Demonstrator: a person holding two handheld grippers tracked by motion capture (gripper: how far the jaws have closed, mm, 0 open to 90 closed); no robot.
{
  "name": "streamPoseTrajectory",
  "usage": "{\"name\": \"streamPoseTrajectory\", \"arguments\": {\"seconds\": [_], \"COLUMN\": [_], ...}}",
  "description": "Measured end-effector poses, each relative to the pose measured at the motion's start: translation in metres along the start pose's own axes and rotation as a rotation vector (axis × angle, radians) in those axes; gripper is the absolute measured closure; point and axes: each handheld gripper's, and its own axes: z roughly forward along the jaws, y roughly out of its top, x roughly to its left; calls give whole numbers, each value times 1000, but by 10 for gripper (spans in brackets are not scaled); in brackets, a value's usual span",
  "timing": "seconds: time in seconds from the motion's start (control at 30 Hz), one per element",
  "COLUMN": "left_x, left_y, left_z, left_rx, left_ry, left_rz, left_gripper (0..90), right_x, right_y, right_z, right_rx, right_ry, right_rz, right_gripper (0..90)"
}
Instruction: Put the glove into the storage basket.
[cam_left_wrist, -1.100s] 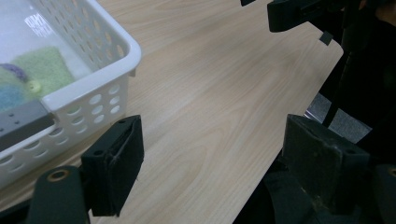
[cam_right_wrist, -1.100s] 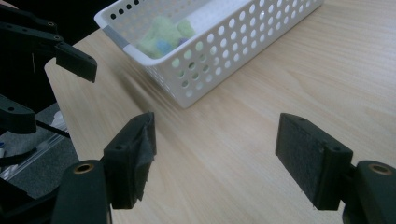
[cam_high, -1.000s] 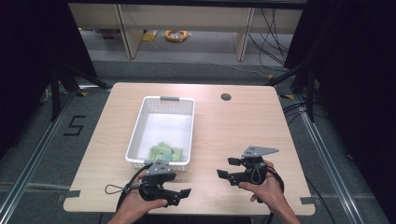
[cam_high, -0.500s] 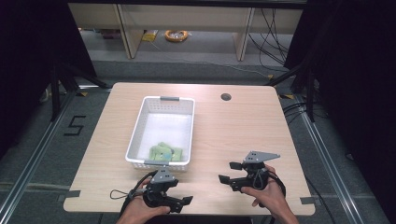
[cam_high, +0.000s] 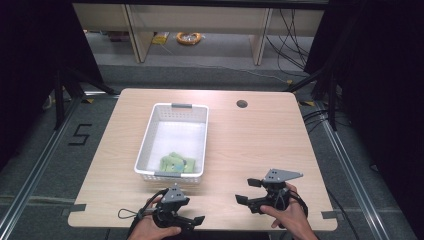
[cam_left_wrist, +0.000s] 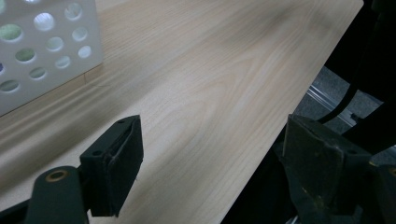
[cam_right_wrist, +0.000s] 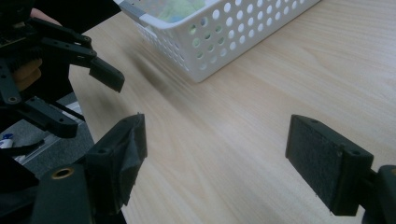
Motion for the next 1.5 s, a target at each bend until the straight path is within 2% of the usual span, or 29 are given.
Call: {"name": "streamPoseTrajectory", "arguments": {"seconds": [0.03,0.07,0.1,0.13,0.17,0.2,0.23,0.3,0.33,0.37,0.43,0.47,0.5,0.57,0.6,0.8,0.83,0.87,0.93,0.97,1.0,1.1,1.13,1.17,1.2,1.23,1.27,1.33,1.5], "left_x": [0,1,1,-1,-1,-1,-2,-3,-3,-2,-1,-2,-2,-4,-4,-4,-5,-4,-5,-6,-5,-8,-7,-5,-6,-6,-6,-5,-2], "left_y": [0,-1,-2,-3,-4,-5,-7,-9,-10,-11,-13,-14,-15,-17,-18,-21,-22,-23,-24,-24,-24,-25,-26,-25,-26,-25,-25,-26,-26], "left_z": [-1,0,-1,0,0,1,1,1,2,1,0,0,0,1,0,-1,0,-1,-1,-1,-2,0,0,-1,-1,-1,-1,0,-1], "left_rx": [7,5,15,-2,1,1,9,6,0,7,23,15,30,15,11,17,16,35,21,10,28,9,8,38,29,29,28,23,36], "left_ry": [4,7,2,0,5,7,17,12,14,18,23,22,35,23,22,31,29,40,38,31,30,27,27,39,37,32,27,30,44], "left_rz": [9,13,25,-7,3,22,15,20,25,31,52,43,43,19,32,53,34,50,45,48,65,45,49,82,52,51,52,60,56], "left_gripper": [198,197,197,193,193,193,193,192,192,192,190,187,187,184,184,180,179,179,175,175,174,166,165,165,165,165,164,163,159], "right_x": [-2,-1,0,1,1,1,4,4,7,6,9,11,11,11,9,9,10,10,14,14,13,13,13,13,13,15,12,12,12], "right_y": [-1,-2,-4,-7,-7,-8,-10,-13,-15,-16,-19,-22,-22,-24,-25,-33,-35,-36,-40,-40,-41,-44,-44,-45,-45,-46,-45,-46,-46], "right_z": [0,-1,-1,-1,-1,-1,-1,-1,-1,-2,-2,-2,-2,-3,-3,-5,-6,-6,-7,-7,-7,-8,-8,-8,-8,-8,-8,-6,-5], "right_rx": [-1,10,6,14,14,29,21,26,30,35,45,52,52,57,52,84,78,74,92,92,87,110,110,111,112,109,109,107,124], "right_ry": [13,19,6,18,18,3,-6,3,5,-8,-23,-2,-2,-4,-4,6,-21,-7,-20,-20,-18,-19,-37,-46,-46,-42,-49,-20,-28], "right_rz": [-23,-17,-25,-19,-19,-31,-5,-18,0,-27,-28,-5,-5,-21,-41,-35,-41,-40,-19,-19,-35,-35,-35,-46,-44,-23,-59,-52,-64], "right_gripper": [215,215,215,215,215,215,214,214,214,214,209,208,208,202,201,186,185,185,184,184,182,174,174,174,173,173,173,173,171]}}
